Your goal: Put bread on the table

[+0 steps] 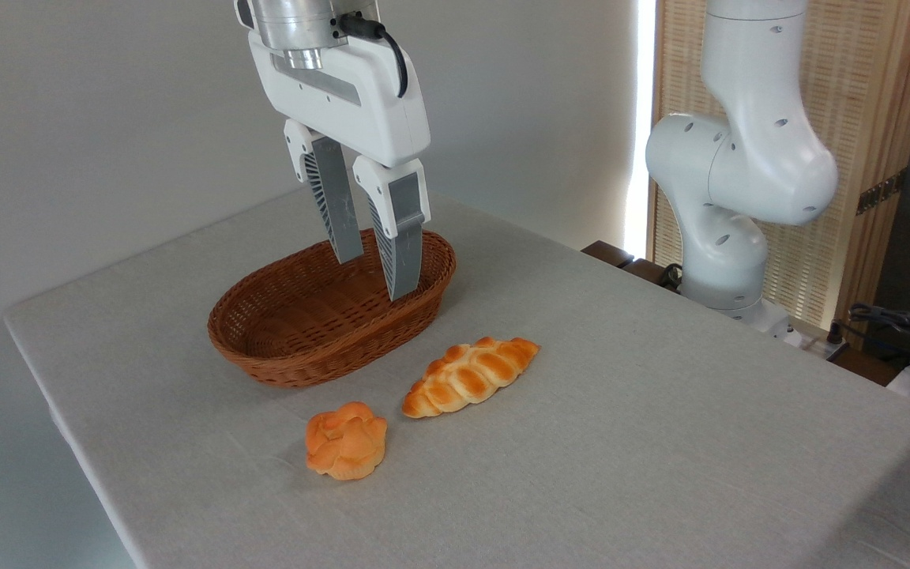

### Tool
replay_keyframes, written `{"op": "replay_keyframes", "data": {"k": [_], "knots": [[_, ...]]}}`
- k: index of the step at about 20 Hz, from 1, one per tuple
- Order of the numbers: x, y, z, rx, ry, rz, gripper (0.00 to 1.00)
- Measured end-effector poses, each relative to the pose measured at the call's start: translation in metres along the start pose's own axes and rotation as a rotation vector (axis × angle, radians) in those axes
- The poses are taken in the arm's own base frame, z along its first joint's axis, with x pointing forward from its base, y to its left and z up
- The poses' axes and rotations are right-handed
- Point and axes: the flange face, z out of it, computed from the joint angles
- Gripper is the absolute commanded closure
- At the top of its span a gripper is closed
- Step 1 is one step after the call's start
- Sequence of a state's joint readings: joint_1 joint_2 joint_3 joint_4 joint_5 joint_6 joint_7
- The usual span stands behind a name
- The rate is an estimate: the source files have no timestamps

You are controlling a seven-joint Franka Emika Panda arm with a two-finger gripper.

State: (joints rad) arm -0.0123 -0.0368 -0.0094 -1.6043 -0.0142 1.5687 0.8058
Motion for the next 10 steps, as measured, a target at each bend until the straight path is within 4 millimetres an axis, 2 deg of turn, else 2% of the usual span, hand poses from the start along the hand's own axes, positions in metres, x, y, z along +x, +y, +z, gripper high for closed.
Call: {"op": "replay_keyframes", "data": {"k": [10], "knots": [[0.0021, 0.0012, -0.0006, -0.011, 0.02, -0.027, 0.0]]}}
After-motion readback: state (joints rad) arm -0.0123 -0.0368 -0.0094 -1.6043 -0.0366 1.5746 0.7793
